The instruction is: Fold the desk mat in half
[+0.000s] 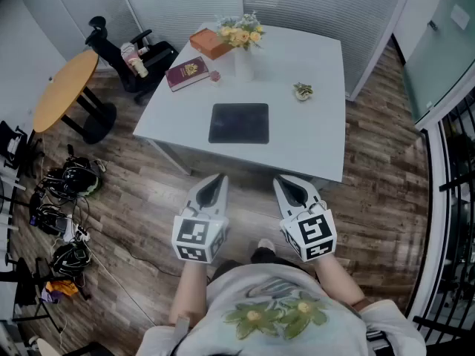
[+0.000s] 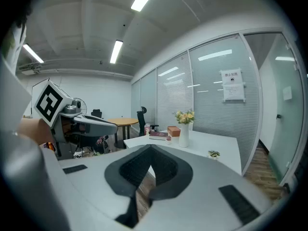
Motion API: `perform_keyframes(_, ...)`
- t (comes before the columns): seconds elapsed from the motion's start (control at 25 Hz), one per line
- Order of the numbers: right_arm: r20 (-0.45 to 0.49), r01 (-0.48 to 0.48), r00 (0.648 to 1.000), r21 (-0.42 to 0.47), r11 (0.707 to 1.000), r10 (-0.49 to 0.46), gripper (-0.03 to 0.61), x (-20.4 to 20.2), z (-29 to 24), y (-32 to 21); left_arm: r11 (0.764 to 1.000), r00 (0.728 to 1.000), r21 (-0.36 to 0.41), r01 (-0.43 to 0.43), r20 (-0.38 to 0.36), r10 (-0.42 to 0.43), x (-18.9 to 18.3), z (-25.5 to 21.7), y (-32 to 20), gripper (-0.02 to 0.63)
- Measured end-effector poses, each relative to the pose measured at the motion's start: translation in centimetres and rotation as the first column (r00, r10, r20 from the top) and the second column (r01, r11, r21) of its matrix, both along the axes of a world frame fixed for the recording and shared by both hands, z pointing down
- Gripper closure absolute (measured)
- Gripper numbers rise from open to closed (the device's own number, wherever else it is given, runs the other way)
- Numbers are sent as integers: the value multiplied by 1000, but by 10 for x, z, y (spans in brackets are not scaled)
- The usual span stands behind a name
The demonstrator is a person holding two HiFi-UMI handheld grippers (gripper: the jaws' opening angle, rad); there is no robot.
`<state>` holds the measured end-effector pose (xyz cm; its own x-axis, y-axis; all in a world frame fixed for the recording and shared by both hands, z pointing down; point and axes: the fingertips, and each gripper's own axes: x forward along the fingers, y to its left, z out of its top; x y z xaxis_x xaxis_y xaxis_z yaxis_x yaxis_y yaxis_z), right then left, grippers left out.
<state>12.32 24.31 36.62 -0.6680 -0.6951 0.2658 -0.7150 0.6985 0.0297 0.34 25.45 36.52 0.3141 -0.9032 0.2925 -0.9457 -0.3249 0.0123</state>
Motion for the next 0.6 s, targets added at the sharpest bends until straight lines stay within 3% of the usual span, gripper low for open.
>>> perform_keyframes(0.6, -36, 102, 994, 4, 995, -101, 558, 14, 14, -14, 999, 999, -8, 50, 21, -50, 18, 17, -5, 609)
